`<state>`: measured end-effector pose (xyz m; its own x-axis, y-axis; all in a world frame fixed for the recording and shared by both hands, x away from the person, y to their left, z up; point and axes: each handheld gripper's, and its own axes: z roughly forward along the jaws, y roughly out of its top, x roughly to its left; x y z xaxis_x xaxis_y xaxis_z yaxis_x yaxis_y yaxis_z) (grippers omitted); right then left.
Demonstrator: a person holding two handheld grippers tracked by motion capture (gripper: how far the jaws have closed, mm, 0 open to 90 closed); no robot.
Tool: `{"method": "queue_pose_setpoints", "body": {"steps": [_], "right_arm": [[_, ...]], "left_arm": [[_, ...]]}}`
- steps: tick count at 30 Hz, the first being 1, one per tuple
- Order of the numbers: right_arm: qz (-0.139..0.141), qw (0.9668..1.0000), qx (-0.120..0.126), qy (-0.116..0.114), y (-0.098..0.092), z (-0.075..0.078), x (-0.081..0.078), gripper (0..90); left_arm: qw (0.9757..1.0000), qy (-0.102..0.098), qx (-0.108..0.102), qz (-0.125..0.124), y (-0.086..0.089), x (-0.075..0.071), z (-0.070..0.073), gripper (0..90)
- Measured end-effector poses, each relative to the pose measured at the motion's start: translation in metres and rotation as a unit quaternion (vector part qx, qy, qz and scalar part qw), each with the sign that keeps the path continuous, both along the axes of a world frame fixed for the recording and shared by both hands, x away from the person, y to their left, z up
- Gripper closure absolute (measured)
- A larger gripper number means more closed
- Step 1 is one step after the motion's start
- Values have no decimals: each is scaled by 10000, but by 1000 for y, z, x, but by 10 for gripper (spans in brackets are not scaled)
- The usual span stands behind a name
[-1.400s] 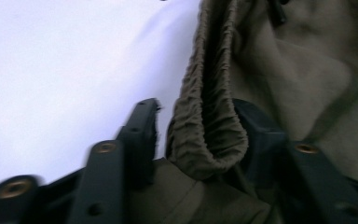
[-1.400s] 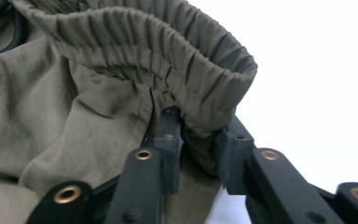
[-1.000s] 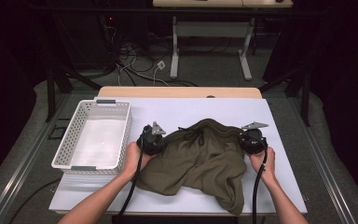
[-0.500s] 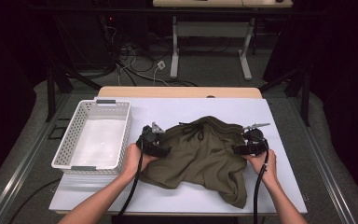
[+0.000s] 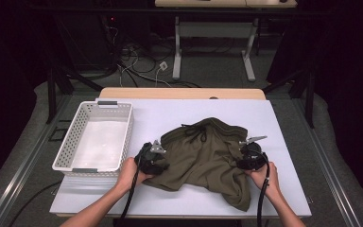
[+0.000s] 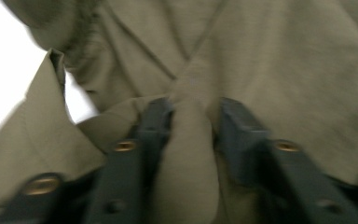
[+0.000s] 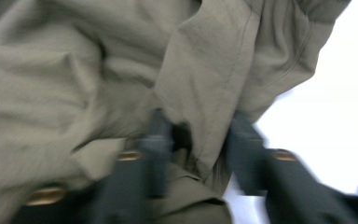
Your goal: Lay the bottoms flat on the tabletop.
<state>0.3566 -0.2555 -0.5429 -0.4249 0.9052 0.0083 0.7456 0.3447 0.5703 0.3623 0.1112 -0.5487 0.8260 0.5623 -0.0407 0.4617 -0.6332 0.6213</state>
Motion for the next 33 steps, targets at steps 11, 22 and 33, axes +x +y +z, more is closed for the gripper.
{"method": "queue_pose_setpoints", "body": {"steps": [11, 22, 33], "right_arm": [[295, 9991, -211, -241, -1, 8, -7, 863], [280, 9991, -136, -272, -9, 9, -5, 547], [-197, 9962, 142, -837, -17, 20, 15, 343]], "left_arm": [[9997, 94, -199, -88, 1, -26, 0, 868], [9974, -344, -452, 449, 0, -23, 21, 442], [9885, -613, -533, 1274, -11, 15, 23, 265]]}}
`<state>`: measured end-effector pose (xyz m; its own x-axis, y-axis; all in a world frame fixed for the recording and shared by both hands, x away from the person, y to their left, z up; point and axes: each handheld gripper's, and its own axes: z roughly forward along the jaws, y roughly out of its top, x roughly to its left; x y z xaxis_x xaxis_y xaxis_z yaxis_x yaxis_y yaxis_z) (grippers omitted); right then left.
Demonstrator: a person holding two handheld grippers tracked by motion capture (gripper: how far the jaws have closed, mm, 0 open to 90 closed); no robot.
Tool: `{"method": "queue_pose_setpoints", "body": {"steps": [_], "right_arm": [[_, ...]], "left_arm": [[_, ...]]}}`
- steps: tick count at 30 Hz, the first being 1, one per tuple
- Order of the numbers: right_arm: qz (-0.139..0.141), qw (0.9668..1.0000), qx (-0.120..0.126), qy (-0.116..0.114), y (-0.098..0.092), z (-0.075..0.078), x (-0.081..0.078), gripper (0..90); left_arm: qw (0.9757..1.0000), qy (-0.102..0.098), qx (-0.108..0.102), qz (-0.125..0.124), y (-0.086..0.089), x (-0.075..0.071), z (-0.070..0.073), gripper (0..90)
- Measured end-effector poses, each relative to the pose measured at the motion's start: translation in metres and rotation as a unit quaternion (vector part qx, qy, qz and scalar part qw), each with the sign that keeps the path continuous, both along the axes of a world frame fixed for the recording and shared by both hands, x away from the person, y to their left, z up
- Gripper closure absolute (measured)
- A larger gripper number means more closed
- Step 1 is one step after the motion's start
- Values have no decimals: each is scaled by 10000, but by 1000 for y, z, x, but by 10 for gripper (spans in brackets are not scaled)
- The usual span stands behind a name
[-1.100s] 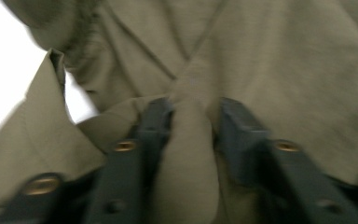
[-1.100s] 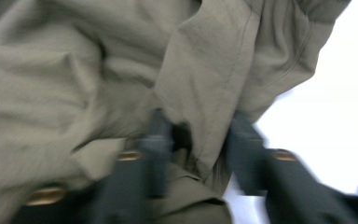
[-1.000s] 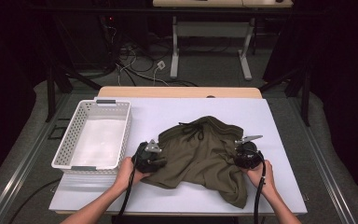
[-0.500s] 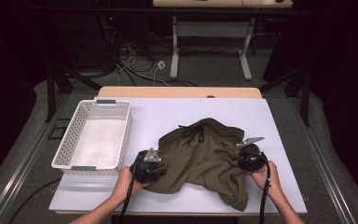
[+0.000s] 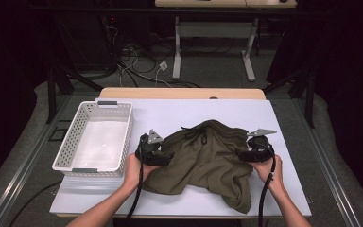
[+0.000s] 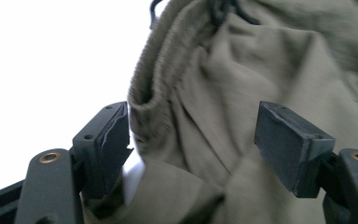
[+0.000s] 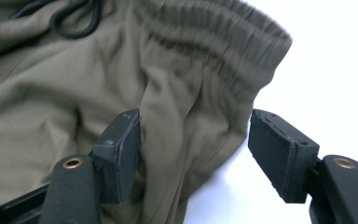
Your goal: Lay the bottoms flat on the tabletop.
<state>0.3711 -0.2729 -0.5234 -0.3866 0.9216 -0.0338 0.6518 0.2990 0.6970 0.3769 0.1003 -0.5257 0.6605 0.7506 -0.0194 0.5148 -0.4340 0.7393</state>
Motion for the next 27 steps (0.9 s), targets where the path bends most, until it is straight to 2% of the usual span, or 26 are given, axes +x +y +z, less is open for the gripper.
{"method": "queue_pose_setpoints", "body": {"steps": [4, 7, 10, 12, 15, 18, 20, 23, 27], "right_arm": [[-191, 9997, 44, -164, -3, 4, 11, 351], [-289, 9994, 28, -180, -3, 4, 18, 361], [-353, 9993, -43, -73, 0, -4, 28, 384], [-425, 9989, -182, 26, 2, -9, 34, 403], [-485, 9986, -183, 141, 3, -16, 41, 440], [-512, 9983, -87, 250, 3, -22, 44, 519], [-538, 9980, -84, 317, 4, -26, 46, 536], [-549, 9981, 112, 268, 2, -28, 47, 602], [-583, 9978, 265, 186, 0, -30, 46, 768]], "left_arm": [[9998, 134, -19, 143, -3, 11, -4, 265], [9994, 276, 43, 194, -5, 19, -7, 274], [9987, 394, 212, 225, -6, 25, -11, 303], [9980, 532, 203, 262, -6, 30, -12, 330], [9977, 510, 367, 243, -8, 34, -14, 393], [9974, 628, 330, 158, -9, 38, -21, 506], [9975, 640, 282, 109, -10, 39, -25, 585], [9980, 597, 216, 56, -11, 39, -28, 686], [9986, 508, 122, -8, -10, 39, -29, 759]]}}
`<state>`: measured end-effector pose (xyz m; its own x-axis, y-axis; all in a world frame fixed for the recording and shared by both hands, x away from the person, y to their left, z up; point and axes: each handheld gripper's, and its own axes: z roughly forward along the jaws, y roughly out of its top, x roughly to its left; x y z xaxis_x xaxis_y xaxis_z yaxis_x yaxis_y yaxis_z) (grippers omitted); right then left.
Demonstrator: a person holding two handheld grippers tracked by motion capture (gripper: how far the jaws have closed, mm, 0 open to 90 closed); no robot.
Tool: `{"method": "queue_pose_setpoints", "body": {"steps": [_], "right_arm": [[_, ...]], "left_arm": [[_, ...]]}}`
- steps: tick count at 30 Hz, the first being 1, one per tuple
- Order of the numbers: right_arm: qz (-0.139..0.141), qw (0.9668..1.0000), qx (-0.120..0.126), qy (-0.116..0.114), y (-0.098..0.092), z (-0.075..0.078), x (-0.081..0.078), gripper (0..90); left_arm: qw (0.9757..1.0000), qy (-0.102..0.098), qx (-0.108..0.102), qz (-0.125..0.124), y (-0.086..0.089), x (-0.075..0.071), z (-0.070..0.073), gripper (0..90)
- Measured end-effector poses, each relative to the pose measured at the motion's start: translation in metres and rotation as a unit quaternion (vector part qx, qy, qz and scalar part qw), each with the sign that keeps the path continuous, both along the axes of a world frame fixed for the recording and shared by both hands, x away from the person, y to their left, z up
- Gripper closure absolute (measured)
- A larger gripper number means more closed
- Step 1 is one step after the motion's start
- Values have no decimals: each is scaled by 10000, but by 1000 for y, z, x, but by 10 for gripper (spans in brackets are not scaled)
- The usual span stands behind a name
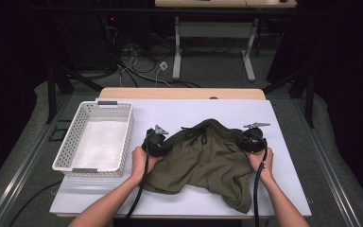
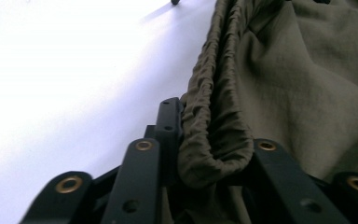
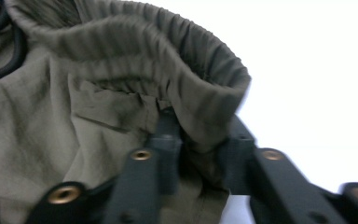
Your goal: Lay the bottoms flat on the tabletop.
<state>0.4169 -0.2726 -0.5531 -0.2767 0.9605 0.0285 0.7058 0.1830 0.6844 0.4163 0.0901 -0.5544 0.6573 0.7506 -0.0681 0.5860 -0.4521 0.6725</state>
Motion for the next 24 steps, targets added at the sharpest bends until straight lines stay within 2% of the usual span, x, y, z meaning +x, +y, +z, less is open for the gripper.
{"method": "queue_pose_setpoints", "body": {"steps": [4, 7, 11, 14, 20, 23, 24], "right_arm": [[54, 9998, -42, -190, 4, 4, -3, 808], [71, 9988, -126, -464, 7, 15, -9, 813], [47, 9963, -172, -843, 10, 31, -17, 815], [33, 9928, -192, -1180, 12, 47, -24, 816], [33, 9838, -185, -1781, 14, 77, -38, 817], [21, 9779, -188, -2084, 14, 96, -43, 817], [8, 9763, -172, -2155, 14, 101, -44, 817]], "left_arm": [[9997, -202, -97, 43, 3, -5, 2, 783], [9989, -363, -275, 113, 8, -9, 9, 784], [9967, -690, -393, 172, 15, -15, 25, 784], [9945, -863, -538, 254, 21, -17, 38, 784], [9883, -1255, -736, 449, 36, -16, 70, 783], [9831, -1537, -860, 506, 40, -17, 90, 782], [9806, -1649, -928, 519, 40, -20, 98, 782]]}}
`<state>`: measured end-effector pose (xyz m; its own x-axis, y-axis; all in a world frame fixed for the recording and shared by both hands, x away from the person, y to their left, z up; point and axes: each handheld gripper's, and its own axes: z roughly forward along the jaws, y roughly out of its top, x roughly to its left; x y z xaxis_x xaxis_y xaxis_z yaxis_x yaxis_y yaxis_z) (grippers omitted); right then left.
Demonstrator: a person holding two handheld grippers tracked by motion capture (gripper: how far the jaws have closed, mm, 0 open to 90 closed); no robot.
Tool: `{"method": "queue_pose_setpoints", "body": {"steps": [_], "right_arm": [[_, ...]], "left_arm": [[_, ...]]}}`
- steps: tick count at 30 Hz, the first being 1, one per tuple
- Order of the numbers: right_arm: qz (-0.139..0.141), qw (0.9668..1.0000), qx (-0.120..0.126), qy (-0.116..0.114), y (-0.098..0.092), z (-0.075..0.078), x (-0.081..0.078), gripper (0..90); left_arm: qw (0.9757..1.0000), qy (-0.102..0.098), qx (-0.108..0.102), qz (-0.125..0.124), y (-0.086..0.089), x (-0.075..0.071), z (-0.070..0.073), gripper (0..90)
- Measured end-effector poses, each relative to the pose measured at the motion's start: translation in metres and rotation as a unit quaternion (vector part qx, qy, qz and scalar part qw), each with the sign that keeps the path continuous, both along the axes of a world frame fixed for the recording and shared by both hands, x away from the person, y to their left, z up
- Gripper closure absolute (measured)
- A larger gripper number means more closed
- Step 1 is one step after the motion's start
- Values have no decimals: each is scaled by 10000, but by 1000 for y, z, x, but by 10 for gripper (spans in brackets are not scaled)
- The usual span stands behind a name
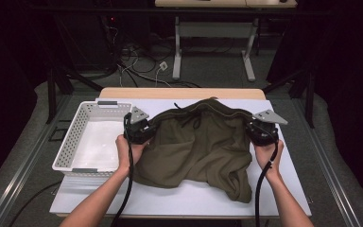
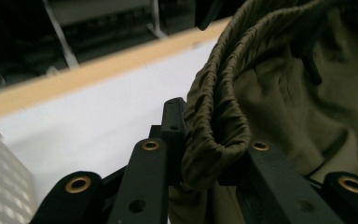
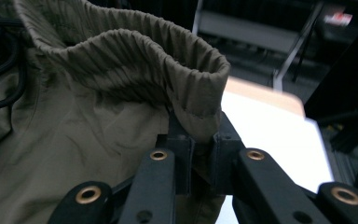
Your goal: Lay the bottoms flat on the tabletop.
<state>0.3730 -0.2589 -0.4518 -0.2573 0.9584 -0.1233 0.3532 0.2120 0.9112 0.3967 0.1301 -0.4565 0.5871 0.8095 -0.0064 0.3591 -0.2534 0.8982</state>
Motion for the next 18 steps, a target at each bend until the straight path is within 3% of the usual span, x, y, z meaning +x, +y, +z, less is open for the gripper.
{"method": "queue_pose_setpoints", "body": {"steps": [3, 7, 10, 18], "right_arm": [[24, 9999, 58, -114, 0, 11, -3, 818], [78, 9999, 61, 116, 1, 1, -7, 818], [44, 9996, 73, 256, 3, -10, -13, 818], [-203, 9993, 200, 247, 14, -27, -23, 820]], "left_arm": [[9999, -95, 27, -42, -1, -6, 6, 782], [9998, 197, 19, -87, -2, -11, -10, 783], [9992, 380, -98, 37, -1, -14, -21, 783], [9966, 365, -557, 482, -3, -22, -36, 783]]}}
